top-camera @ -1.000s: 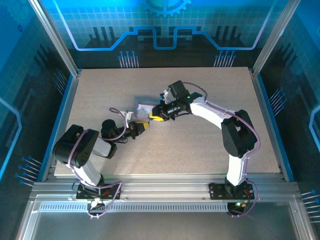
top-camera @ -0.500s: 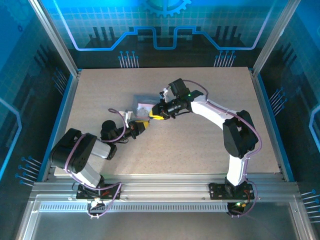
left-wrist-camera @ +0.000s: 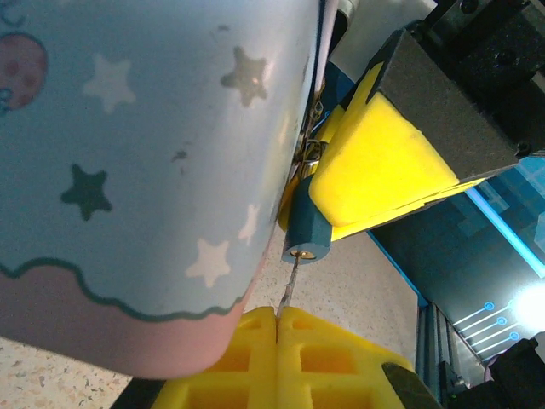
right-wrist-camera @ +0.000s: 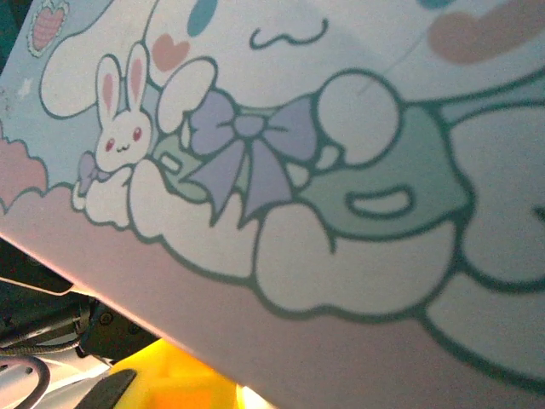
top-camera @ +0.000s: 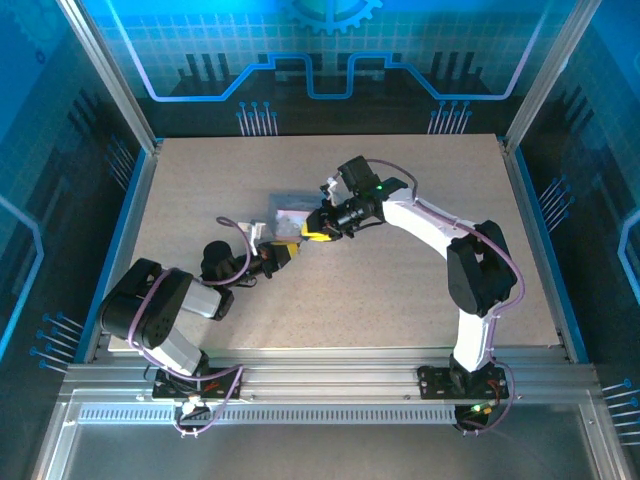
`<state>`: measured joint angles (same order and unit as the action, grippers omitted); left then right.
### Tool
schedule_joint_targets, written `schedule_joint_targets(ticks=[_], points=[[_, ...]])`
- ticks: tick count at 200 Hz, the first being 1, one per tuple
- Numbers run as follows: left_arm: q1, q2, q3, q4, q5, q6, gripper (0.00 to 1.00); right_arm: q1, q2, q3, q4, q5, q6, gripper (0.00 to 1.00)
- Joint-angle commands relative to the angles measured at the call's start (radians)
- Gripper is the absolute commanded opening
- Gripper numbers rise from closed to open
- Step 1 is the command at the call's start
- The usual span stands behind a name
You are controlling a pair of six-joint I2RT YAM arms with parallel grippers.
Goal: Unlock a padlock with a key
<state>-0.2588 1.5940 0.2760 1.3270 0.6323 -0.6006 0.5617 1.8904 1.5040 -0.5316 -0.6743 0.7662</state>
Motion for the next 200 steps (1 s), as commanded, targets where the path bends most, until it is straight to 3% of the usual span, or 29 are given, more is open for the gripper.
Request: schedule_joint_targets(ticks=[1, 103, 200], points=[[-0.014, -0.014, -0.004, 0.072, -0.043, 0.028, 0.00, 0.020, 0.002, 0.017, -0.014, -0.085, 0.000, 0.00], [-0.084, -0.042, -0.026, 0.072, -0.156, 0.088, 0.00, 0.019, 0.028, -0.006, 0.058, -0.153, 0.078, 0.00], [-0.010, -0.051, -0.019, 0.072, -0.053, -0.007, 0.00, -0.008, 0.028, -0.016, -0.027, -0.189, 0.012, 0.00]])
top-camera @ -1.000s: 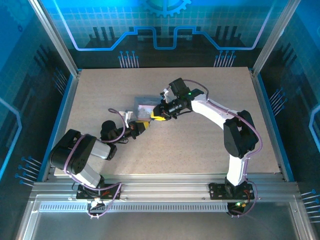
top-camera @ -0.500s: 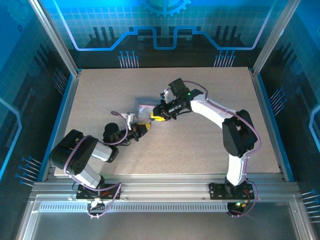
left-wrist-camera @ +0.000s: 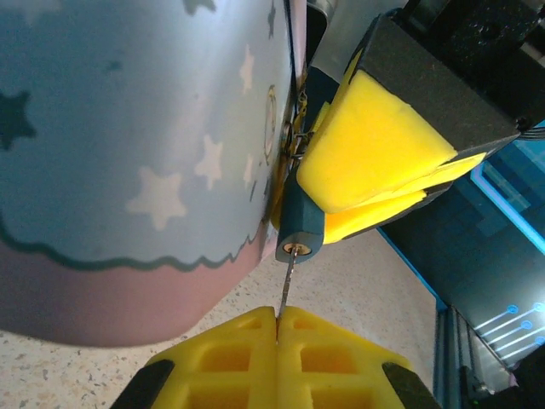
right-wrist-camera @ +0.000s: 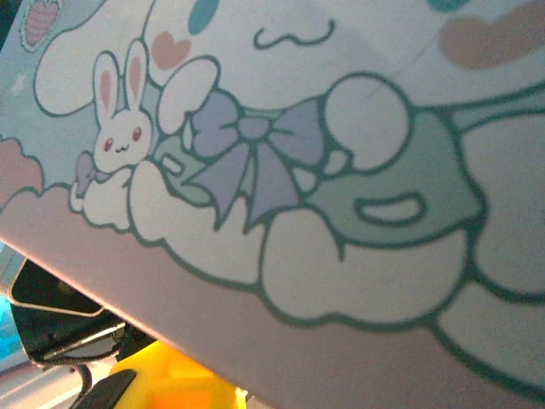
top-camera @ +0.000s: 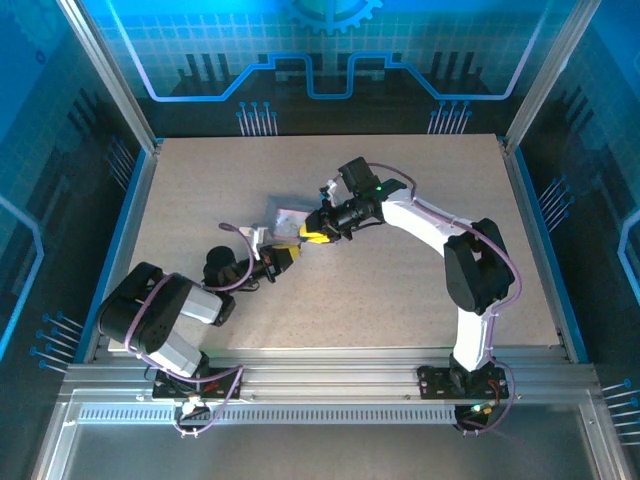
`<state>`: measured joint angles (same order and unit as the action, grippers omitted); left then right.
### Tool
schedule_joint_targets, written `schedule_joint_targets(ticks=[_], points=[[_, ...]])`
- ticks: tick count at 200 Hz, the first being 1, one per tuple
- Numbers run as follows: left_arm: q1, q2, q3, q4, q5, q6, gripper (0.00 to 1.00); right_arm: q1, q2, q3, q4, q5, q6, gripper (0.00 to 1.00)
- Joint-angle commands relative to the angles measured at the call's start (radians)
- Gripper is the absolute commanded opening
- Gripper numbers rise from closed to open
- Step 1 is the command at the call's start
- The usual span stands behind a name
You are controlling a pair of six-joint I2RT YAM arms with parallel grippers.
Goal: Unlock a padlock with a key
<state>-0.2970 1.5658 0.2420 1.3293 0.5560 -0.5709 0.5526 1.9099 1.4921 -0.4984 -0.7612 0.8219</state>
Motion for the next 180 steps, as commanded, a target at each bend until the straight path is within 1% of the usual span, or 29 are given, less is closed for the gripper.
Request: schedule_joint_targets(ticks=[1, 45, 78, 123, 153, 180], points=[[0.028, -0.023, 0.016, 0.071, 0.024, -0.036, 0.00, 0.000, 0.008, -0.004, -0.060, -0.102, -0.045, 0.00], [0.032, -0.019, 0.029, 0.070, 0.040, -0.051, 0.00, 0.000, 0.025, 0.012, -0.093, -0.102, -0.070, 0.00], [0.040, -0.023, 0.036, 0.070, 0.044, -0.068, 0.00, 0.000, 0.040, 0.041, -0.155, -0.090, -0.118, 0.00], [0.050, 0.008, 0.049, 0.070, 0.036, -0.076, 0.00, 0.001, 0.044, 0.052, -0.187, -0.089, -0.144, 0.00], [0.040, 0.026, 0.050, 0.070, 0.016, -0.060, 0.00, 0.007, 0.043, 0.041, -0.153, -0.110, -0.120, 0.00], [0.012, 0.031, 0.036, 0.070, -0.050, -0.024, 0.00, 0.015, 0.045, 0.038, -0.137, -0.116, -0.110, 0.00]])
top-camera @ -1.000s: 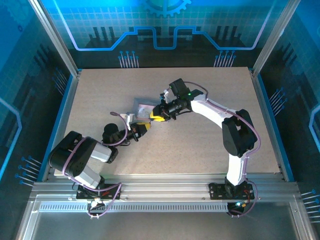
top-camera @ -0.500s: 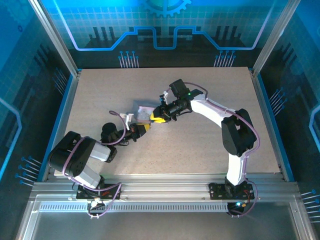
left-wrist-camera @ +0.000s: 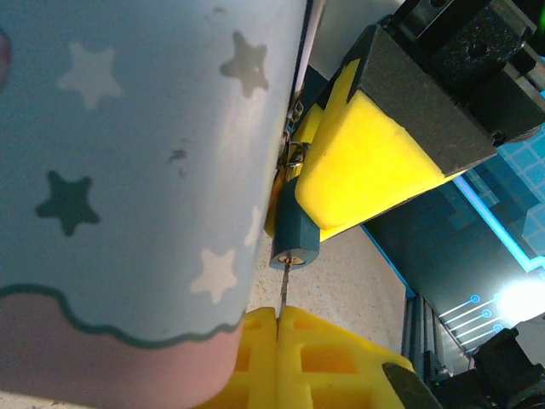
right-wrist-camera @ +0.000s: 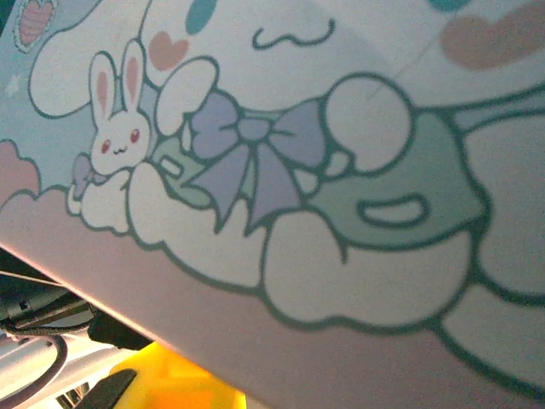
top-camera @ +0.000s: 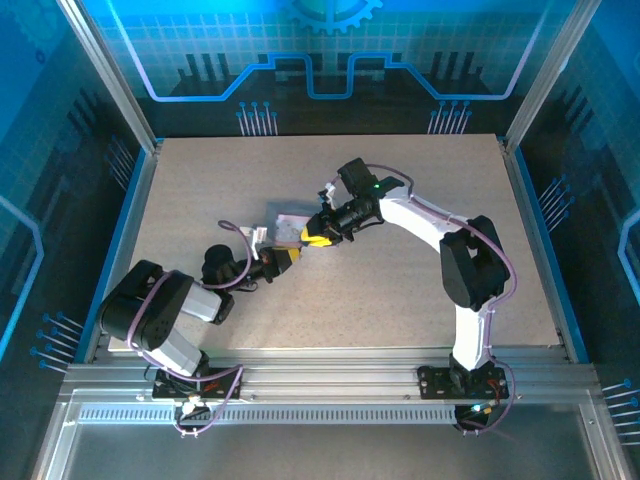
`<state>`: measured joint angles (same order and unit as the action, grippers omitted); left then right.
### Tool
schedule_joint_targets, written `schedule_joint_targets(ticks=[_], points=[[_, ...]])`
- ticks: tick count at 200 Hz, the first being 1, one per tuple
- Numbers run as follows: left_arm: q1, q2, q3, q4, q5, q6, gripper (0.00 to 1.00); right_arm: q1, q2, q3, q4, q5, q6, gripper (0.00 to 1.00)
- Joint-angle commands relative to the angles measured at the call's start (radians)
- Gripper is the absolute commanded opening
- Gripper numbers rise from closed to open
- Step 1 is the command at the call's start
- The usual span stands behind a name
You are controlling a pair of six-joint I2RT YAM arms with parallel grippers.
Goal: Unlock a padlock with a key
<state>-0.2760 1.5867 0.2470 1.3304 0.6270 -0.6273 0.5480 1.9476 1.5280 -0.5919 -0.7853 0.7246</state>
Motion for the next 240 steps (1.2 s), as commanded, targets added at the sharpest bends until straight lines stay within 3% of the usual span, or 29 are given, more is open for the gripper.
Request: schedule_joint_targets(ticks=[1, 27, 86, 130, 195, 240], points=[[-0.011, 0.010, 0.031, 0.069, -0.124, 0.034, 0.00, 0.019, 0.008, 0.002, -0.043, -0.092, -0.013, 0.00], [-0.069, 0.001, 0.013, 0.069, -0.223, 0.126, 0.00, 0.021, 0.011, -0.005, -0.048, -0.101, -0.008, 0.00], [-0.097, 0.032, 0.029, 0.069, -0.282, 0.189, 0.00, 0.021, 0.006, -0.009, -0.086, -0.090, -0.022, 0.00], [-0.071, 0.050, 0.045, 0.069, -0.242, 0.152, 0.00, 0.023, 0.002, -0.019, -0.124, -0.100, -0.076, 0.00], [-0.027, 0.021, 0.023, 0.057, -0.151, 0.100, 0.00, 0.001, -0.009, 0.004, -0.208, -0.010, -0.151, 0.00], [-0.015, -0.052, 0.029, -0.063, -0.125, 0.125, 0.00, 0.003, -0.001, 0.017, -0.268, 0.043, -0.196, 0.00]])
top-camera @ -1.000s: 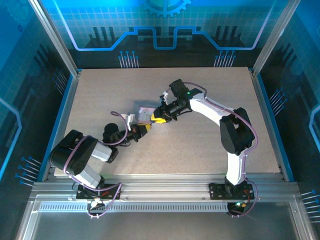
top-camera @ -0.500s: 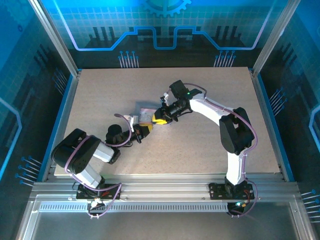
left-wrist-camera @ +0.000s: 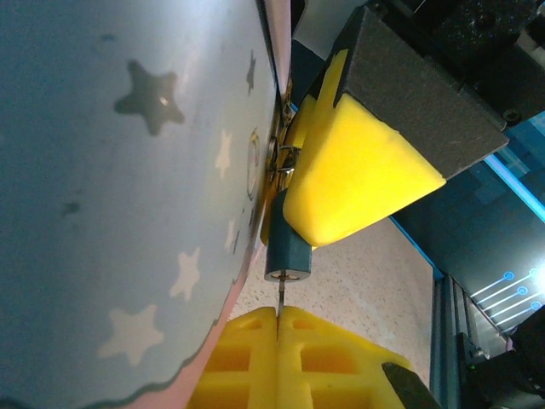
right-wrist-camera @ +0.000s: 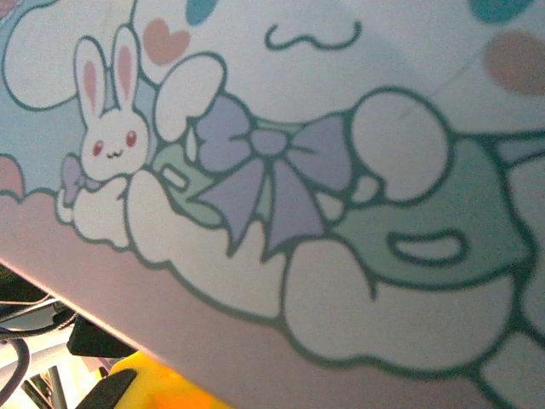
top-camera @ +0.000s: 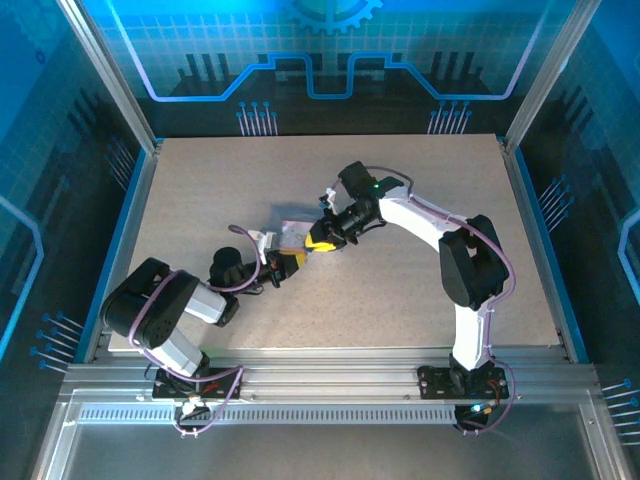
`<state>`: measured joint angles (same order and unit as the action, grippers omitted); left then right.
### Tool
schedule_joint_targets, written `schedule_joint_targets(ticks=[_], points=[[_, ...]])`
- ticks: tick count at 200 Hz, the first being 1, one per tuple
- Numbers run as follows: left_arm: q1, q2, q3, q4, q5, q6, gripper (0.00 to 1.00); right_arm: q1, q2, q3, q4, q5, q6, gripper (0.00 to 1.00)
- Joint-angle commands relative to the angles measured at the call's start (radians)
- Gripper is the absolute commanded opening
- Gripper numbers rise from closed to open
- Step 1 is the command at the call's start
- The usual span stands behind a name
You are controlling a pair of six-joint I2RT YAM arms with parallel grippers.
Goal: Unlock a padlock with a key
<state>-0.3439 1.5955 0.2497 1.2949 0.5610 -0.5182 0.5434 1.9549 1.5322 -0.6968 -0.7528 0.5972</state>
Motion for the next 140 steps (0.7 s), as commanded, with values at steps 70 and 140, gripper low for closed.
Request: schedule_joint_targets(ticks=[70, 140], points=[[0.054, -0.230, 0.064, -0.361, -0.070, 0.141, 0.00, 0.025, 0.005, 0.062, -0.230, 0.117, -0.099, 0.00], [0.052, -0.178, 0.101, -0.435, -0.073, 0.151, 0.00, 0.050, 0.000, 0.033, -0.135, 0.206, -0.026, 0.00]])
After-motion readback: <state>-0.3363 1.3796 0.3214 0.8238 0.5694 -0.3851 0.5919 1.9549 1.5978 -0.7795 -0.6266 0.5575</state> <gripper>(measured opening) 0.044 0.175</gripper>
